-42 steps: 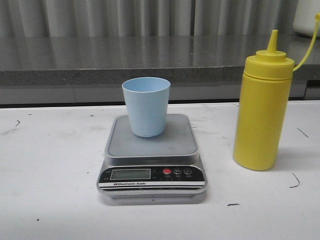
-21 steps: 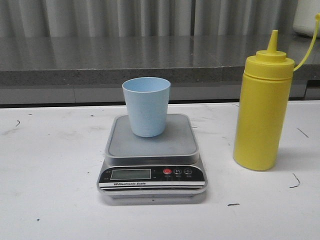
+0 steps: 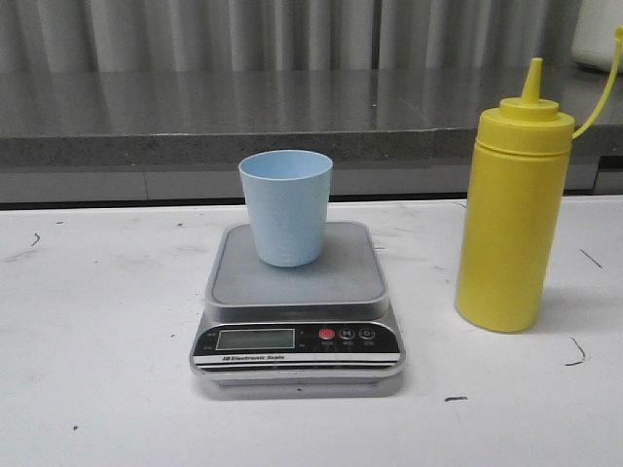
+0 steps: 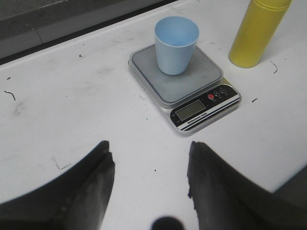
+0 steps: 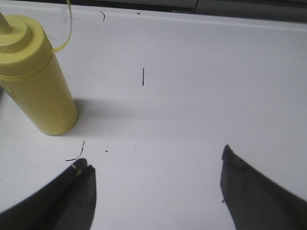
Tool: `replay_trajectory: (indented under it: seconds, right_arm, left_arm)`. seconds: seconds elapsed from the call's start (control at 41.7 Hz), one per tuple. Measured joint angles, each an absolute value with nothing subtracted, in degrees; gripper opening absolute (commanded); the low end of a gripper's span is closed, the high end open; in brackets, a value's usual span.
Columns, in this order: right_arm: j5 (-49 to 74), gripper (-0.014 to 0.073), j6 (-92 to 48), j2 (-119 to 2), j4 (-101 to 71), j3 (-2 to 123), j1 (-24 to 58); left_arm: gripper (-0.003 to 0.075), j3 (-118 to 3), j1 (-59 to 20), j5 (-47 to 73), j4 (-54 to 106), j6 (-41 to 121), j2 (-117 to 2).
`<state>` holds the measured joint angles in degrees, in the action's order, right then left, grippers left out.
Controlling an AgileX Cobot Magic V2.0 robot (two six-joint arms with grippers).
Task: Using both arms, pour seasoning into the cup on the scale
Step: 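Raise the left gripper away from the cup, then move the right gripper to the yellow squeeze bottle and grasp it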
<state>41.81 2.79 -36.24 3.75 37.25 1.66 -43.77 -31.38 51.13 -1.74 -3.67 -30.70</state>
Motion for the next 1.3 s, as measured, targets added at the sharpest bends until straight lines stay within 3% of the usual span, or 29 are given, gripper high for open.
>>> replay_trajectory:
  seconds: [0.168,0.312,0.624,0.768,1.007,1.295]
  right_arm:
    - [42.05,0.0575,2.39,-37.27,1.08,37.25,5.54]
    - [42.56,0.0666,0.39,-39.94,1.08,37.25,12.39]
    - [40.83,0.0664,0.0,-46.86,0.66,37.25,17.91]
    - [30.25,0.0664,0.0,-47.47,-2.76,34.51,17.91]
    - [2.4,0.0664,0.0,-48.75,-3.67,21.28,19.11]
    - [-19.88,0.0664,0.0,-59.89,-3.9,15.59,20.76]
  left_arm:
    - [0.0355,-43.77,-31.38,51.13,-1.74,-3.67,-30.7]
    - [0.0355,-43.77,-31.38,51.05,-1.74,-3.67,-30.7]
    - [0.0355,-43.77,-31.38,51.05,-1.74,-3.67,-30.7]
    - [0.0355,-43.77,-31.38,51.05,-1.74,-3.67,-30.7]
    - [0.0355,-43.77,-31.38,51.05,-1.74,-3.67,-30.7]
    - [0.0355,-43.77,-31.38,51.05,-1.74,-3.67,-30.7]
